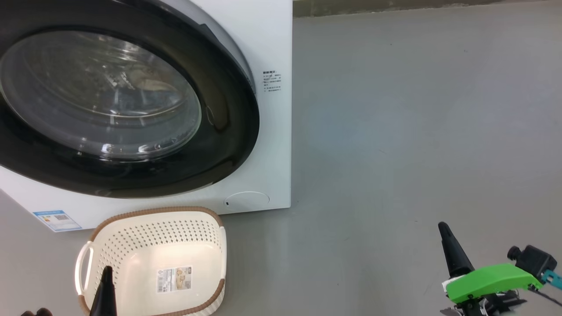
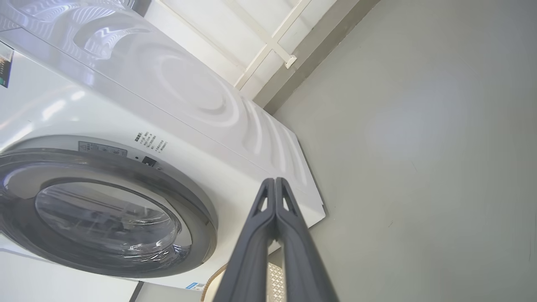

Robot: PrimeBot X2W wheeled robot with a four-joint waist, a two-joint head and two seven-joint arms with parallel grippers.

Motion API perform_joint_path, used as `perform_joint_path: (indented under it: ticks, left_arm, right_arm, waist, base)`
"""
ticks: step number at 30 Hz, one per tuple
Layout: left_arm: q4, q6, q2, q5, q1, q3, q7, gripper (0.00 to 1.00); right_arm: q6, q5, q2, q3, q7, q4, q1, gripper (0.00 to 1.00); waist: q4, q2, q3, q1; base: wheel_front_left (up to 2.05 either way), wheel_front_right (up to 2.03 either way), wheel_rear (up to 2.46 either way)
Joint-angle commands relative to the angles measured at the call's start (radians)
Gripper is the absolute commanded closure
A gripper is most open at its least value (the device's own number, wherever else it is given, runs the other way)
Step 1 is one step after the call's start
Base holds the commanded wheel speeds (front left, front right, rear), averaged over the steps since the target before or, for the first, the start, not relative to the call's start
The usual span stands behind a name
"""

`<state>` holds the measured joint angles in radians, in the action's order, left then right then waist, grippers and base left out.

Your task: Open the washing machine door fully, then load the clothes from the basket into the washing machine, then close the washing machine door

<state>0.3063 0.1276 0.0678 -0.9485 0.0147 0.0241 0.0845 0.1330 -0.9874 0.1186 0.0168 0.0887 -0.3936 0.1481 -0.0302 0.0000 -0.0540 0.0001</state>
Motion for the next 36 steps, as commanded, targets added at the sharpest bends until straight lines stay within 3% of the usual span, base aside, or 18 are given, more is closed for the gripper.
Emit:
perform_joint_path:
  ticks: [1,36]
  left_arm:
    - [-0.029,0.001,0.014,-0.032,0.047,0.022,-0.010,1.00]
    - [-0.046,0.002,-0.002,-0.361,0.071,0.058,-0.108,1.00]
  right_arm:
    - [-0.001,-0.029,-0.001,-0.002,-0.006,0.031,0.005,1.00]
    - [-0.002,-0.340,-0.035,-0.067,-0.107,0.093,-0.019,1.00]
  waist:
    - [0.001,0.0000,0.001,-0.0001]
    - [0.016,0.0000,0.027,-0.0001]
  base:
    - [0.00,0.00,0.00]
    - [0.00,0.00,0.00]
